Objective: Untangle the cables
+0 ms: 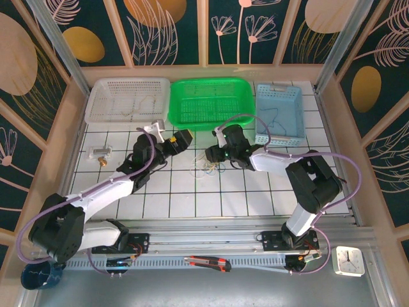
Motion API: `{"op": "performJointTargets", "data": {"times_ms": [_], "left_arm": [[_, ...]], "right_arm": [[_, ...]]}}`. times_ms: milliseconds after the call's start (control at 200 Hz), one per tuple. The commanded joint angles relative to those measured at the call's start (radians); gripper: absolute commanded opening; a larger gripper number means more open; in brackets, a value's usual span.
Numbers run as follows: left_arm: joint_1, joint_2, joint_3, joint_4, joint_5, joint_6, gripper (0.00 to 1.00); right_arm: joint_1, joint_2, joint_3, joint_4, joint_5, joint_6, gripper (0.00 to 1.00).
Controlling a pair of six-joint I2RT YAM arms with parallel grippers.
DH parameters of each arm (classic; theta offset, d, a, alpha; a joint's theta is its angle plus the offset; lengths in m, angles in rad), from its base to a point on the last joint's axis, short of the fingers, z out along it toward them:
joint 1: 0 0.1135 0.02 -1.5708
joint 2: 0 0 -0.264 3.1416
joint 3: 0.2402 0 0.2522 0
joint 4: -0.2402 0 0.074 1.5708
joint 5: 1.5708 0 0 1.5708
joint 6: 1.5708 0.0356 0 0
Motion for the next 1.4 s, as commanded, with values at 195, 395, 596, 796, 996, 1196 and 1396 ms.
{"op": "performJointTargets", "data": {"times_ms": [195,395,596,796,996,1196,1396], "left_arm": [[0.017,0.018,0.017,-0.037,0.07,-0.026,0.99],[0.017,0.038,0.012,-0.014,0.086,-0.027,0.99],[0.019,0.038,-0.007,0.022,0.108,-0.023,0.99],[0.019,0.038,-0.01,0.012,0.078,-0.053,0.99],[0.018,0.038,-0.024,0.068,0.102,-0.087,0.99],[0.018,0.094,-0.01,0.185,0.251,-0.125,0.93],[0.017,0.157,-0.009,0.196,0.302,-0.069,0.8]], "right_arm": [[0.01,0.078,0.053,-0.02,-0.045,-0.052,0.52],[0.009,0.125,0.089,-0.02,-0.062,-0.047,0.35],[-0.002,0.081,0.056,0.015,-0.115,-0.017,0.0],[-0.039,-0.054,-0.053,0.14,-0.18,0.08,0.0],[-0.079,-0.167,-0.206,0.376,-0.269,0.207,0.0],[-0.09,-0.197,-0.284,0.549,-0.359,0.299,0.0],[-0.127,-0.176,-0.323,0.691,-0.433,0.412,0.0]]}}
